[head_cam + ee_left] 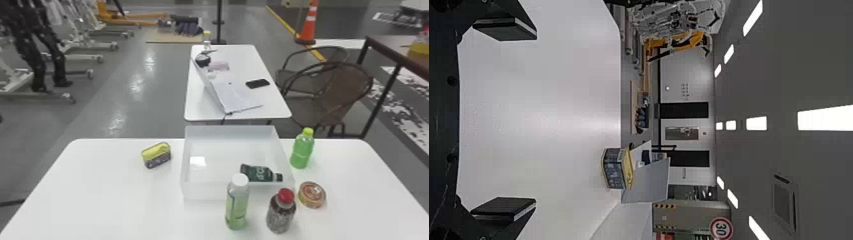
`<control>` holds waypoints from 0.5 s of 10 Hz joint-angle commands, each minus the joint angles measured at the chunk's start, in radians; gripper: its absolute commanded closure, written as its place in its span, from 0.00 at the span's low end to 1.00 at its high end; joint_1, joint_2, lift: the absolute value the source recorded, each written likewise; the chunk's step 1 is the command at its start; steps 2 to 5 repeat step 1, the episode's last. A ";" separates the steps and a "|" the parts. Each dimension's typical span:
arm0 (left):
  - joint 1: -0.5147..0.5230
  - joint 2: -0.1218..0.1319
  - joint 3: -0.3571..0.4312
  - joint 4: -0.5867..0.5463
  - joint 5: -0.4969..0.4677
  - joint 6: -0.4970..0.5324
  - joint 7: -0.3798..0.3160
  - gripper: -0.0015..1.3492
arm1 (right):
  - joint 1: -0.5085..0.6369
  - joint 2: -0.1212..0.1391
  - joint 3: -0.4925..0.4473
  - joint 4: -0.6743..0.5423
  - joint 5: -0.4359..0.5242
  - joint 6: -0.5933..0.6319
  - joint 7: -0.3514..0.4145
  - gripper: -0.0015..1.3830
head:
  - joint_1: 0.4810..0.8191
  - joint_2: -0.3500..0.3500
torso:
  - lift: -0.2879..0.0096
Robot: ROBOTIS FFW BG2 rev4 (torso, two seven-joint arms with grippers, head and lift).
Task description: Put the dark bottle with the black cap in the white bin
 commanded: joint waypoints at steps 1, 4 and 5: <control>-0.001 -0.003 0.000 0.004 0.006 -0.001 0.000 0.09 | -0.001 0.000 0.000 0.000 -0.001 0.000 0.000 0.07 | 0.20 0.50 | 0.63; -0.001 -0.003 0.000 0.004 0.006 -0.001 0.000 0.09 | -0.001 0.000 0.000 0.000 -0.001 0.000 0.000 0.07 | 0.20 0.50 | 0.63; -0.001 -0.003 0.000 0.004 0.006 -0.001 0.000 0.09 | -0.001 0.000 0.000 0.000 -0.001 0.000 0.000 0.07 | 0.20 0.50 | 0.63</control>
